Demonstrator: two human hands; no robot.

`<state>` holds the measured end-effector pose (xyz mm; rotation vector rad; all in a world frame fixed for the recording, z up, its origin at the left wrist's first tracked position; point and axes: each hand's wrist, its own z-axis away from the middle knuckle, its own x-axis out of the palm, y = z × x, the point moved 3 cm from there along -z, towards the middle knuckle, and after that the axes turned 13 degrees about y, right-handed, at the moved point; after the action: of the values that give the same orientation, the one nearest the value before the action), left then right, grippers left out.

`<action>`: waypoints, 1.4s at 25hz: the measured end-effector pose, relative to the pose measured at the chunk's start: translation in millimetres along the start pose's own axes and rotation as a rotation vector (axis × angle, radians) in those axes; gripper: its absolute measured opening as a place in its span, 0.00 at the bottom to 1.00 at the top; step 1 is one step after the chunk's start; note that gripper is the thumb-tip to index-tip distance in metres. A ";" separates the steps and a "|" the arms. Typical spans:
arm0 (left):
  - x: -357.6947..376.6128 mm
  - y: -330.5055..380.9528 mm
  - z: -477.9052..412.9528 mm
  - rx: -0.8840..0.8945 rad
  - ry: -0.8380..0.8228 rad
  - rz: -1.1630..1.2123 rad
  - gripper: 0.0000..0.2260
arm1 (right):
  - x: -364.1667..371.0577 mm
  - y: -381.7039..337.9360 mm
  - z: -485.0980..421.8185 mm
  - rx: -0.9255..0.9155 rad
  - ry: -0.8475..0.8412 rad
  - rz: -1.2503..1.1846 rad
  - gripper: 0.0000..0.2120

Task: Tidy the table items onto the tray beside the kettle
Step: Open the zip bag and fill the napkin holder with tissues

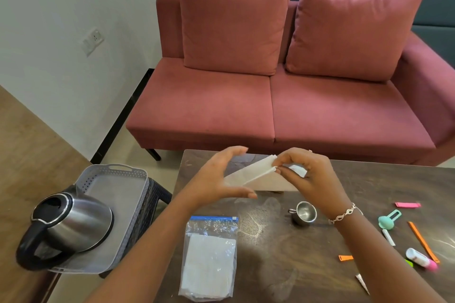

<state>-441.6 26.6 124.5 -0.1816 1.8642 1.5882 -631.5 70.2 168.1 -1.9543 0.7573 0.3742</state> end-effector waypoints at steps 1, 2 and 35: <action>3.3 10.0 -4.7 0.024 -0.037 0.011 0.30 | 1.4 -2.2 -2.8 -0.002 -0.020 -0.010 0.04; 6.2 19.4 -9.0 0.043 -0.055 0.031 0.22 | 2.5 -3.2 -5.5 0.006 -0.036 -0.025 0.04; 31.0 31.7 -69.1 0.137 0.068 -0.240 0.06 | 4.4 52.7 -26.7 0.222 -0.083 0.164 0.05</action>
<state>-508.7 -19.3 135.3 -0.3870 1.9153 1.3022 -663.9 27.6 142.6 -1.6653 0.8697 0.4474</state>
